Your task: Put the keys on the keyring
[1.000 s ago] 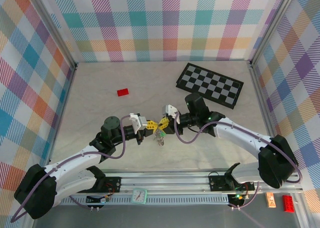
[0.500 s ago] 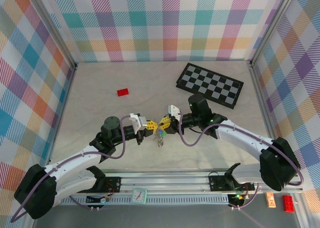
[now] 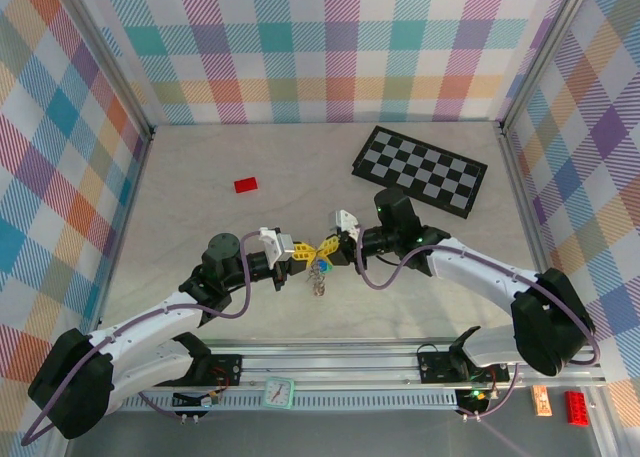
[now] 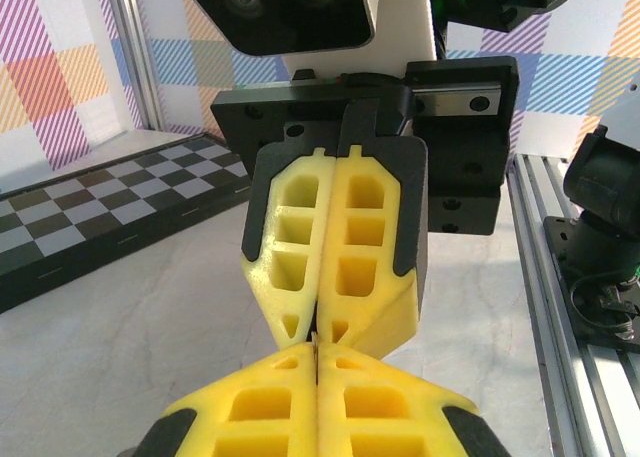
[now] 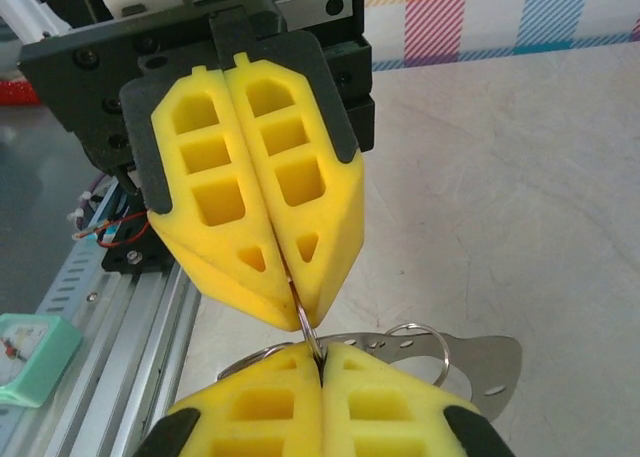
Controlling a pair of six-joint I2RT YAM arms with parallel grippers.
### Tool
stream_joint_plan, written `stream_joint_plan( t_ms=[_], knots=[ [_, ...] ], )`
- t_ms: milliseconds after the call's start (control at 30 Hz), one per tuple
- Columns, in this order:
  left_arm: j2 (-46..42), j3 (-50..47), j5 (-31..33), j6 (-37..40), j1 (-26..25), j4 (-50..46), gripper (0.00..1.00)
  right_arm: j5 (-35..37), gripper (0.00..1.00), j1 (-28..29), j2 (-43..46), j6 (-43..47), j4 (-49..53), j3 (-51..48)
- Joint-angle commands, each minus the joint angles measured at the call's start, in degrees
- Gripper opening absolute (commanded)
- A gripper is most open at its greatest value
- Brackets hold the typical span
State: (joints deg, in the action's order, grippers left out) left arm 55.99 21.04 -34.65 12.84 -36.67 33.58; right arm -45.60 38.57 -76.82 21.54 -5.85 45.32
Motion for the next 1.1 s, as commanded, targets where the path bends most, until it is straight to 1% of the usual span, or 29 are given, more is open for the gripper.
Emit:
stream_joint_plan(
  t_ms=[0, 33, 67, 100, 133, 200, 300, 433, 500, 700, 800, 867, 933, 1033, 1067],
  knots=[
    [-0.83, 1.15, -0.88, 0.99, -0.51, 0.41, 0.0, -2.44, 0.0, -0.07, 0.65, 1.63, 0.82, 1.64],
    [-1.21, 1.8, -0.22, 1.75, -0.51, -1.76, 0.07, -2.0, 0.0, -0.06, 0.95, 2.64, 2.43, 2.13],
    [-1.67, 2.15, 0.14, 2.56, -0.51, -3.52, 0.17, -1.35, 0.0, 0.01, 1.18, 3.64, 4.36, 2.67],
    [-2.17, 2.73, 0.44, 3.51, -0.51, -5.74, 0.23, -0.55, 0.0, 0.02, 1.31, 4.93, 6.88, 3.53],
    [-2.66, 3.36, 0.76, 4.74, -0.51, -8.17, 0.25, 0.32, 0.0, -0.03, 1.47, 6.04, 9.23, 4.24],
    [-2.77, 5.29, 1.1, 7.52, -0.51, -13.75, 0.27, 1.83, 0.0, 0.09, 1.75, 8.62, 13.65, 5.62],
    [-1.76, 9.06, 0.56, 11.99, -0.56, -22.15, 0.26, 3.59, 0.0, 0.41, 1.76, 11.49, 18.36, 7.57],
    [-0.49, 12.26, 0.31, 15.58, -0.54, -28.52, 0.26, 5.24, 0.0, 1.09, 2.02, 13.42, 22.24, 9.92],
    [0.06, 13.31, -0.03, 16.57, -0.52, -30.37, 0.26, 6.15, 0.0, 1.54, 2.02, 14.04, 23.27, 10.69],
    [1.96, 14.12, -1.23, 16.93, -0.52, -31.17, 0.26, 7.41, 0.0, 2.73, 0.86, 14.58, 25.3, 12.59],
    [2.38, 14.03, -0.85, 16.95, -0.51, -30.24, 0.16, 8.6, 0.0, 3.73, 0.36, 15.52, 26.77, 13.61],
    [2.55, 14.12, -0.94, 17.03, -0.51, -29.98, 0.12, 9.83, 0.0, 4.45, 0.05, 16.35, 28.02, 14.46],
    [2.81, 14.37, -0.94, 17.28, -0.51, -30.31, 0.09, 11.4, 0.0, 5.29, -0.26, 17.48, 29.66, 15.61],
    [2.99, 14.73, -1.12, 17.3, -0.52, -30.95, 0.09, 13.98, 0.0, 6.5, -0.78, 19.09, 32.41, 17.37],
    [3.05, 14.82, -1.18, 17.39, -0.51, -31.11, 0.05, 14.71, 0.0, 6.83, -0.94, 19.45, 33.09, 17.92]
  ],
)
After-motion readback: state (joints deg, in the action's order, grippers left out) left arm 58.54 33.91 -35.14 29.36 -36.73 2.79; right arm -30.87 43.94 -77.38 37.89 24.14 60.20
